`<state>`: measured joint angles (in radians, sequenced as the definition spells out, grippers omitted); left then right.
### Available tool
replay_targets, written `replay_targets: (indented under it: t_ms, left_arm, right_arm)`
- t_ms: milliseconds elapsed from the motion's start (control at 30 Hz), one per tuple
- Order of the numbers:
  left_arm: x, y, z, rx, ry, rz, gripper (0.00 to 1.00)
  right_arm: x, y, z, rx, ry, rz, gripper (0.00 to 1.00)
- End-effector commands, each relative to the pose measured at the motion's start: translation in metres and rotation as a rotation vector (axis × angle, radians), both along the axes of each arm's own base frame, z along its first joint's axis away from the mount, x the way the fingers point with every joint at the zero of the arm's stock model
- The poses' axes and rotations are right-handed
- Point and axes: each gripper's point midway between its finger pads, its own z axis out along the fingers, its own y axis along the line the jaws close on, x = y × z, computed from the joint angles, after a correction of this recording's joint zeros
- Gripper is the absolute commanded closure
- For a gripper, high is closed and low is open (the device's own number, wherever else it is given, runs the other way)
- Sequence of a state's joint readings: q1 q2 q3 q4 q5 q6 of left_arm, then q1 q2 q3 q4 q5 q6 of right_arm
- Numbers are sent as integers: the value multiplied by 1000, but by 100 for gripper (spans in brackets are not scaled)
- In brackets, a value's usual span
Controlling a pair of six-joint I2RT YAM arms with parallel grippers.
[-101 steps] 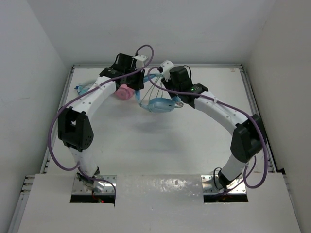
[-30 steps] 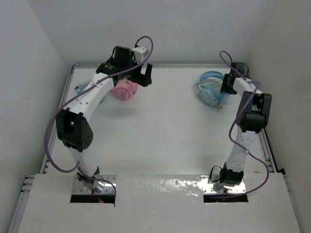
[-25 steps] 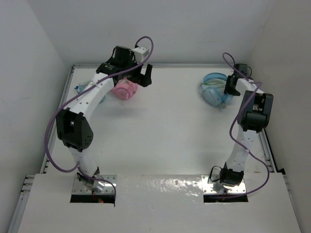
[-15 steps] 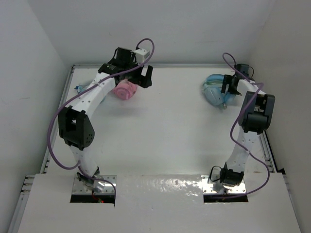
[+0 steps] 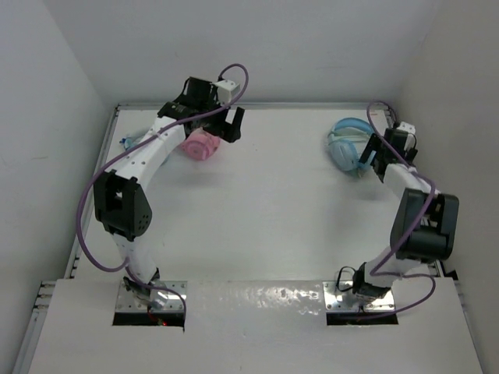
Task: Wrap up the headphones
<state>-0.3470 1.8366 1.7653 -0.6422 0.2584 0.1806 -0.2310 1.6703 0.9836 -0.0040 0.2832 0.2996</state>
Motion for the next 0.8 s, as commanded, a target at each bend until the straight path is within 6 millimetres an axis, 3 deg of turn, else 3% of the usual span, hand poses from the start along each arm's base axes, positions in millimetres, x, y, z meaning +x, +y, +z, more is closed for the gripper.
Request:
replay_targets:
  t_ms: [0, 33, 67, 100, 233, 267, 300, 333, 367, 400, 467, 500, 533, 567, 600, 667, 767]
  left_arm:
    - [4, 10, 26, 48, -89, 5, 0]
    - [4, 12, 28, 60, -97, 2, 0]
    - [5, 14, 34, 83, -113, -13, 0]
    - [5, 17, 35, 102, -116, -12, 0]
    - [-1, 39, 32, 199, -131, 20, 1]
    - [-10, 47, 8, 239, -93, 28, 1]
    - [-13, 57, 3, 271, -101, 57, 1]
    - [-22, 63, 9, 275, -124, 72, 1]
    - [-32, 68, -14, 290, -98, 72, 1]
    - [-38, 75, -10, 297, -113, 96, 1]
    - [-53, 80, -32, 294, -47, 111, 2]
    - [-58, 80, -34, 284, -40, 113, 3]
    - [-59, 81, -37, 277, -43, 115, 3]
    - [-68, 77, -49, 255, -16, 82, 3]
    - [-70, 78, -55, 248, -9, 85, 3]
    - [-73, 75, -59, 228, 3, 82, 3]
    - [-75, 77, -60, 211, 1, 91, 3]
  right_arm:
    - [-3, -12, 58, -41, -263, -122, 1]
    - [-16, -10, 51, -43, -252, -129, 1]
    - [-23, -10, 69, -54, -298, -136, 1]
    - [-31, -8, 70, -52, -298, -141, 1]
    - [-66, 18, 64, 53, -357, -114, 1]
    - [-74, 24, 62, 77, -375, -112, 1]
    - [-82, 26, 74, 86, -435, -118, 1]
    - [-96, 32, 54, 125, -419, -145, 1]
    - [-107, 29, 47, 126, -416, -188, 1]
    - [-121, 31, 40, 169, -450, -248, 1]
    - [-136, 37, 26, 216, -429, -276, 1]
    - [-142, 43, 17, 241, -412, -268, 1]
    - [-145, 49, 23, 252, -432, -240, 1]
    - [-154, 55, 13, 275, -381, -229, 1]
    - [-158, 58, 17, 290, -404, -231, 1]
    - [-174, 61, 6, 283, -347, -230, 1]
    - [-194, 59, 6, 229, -312, -225, 1]
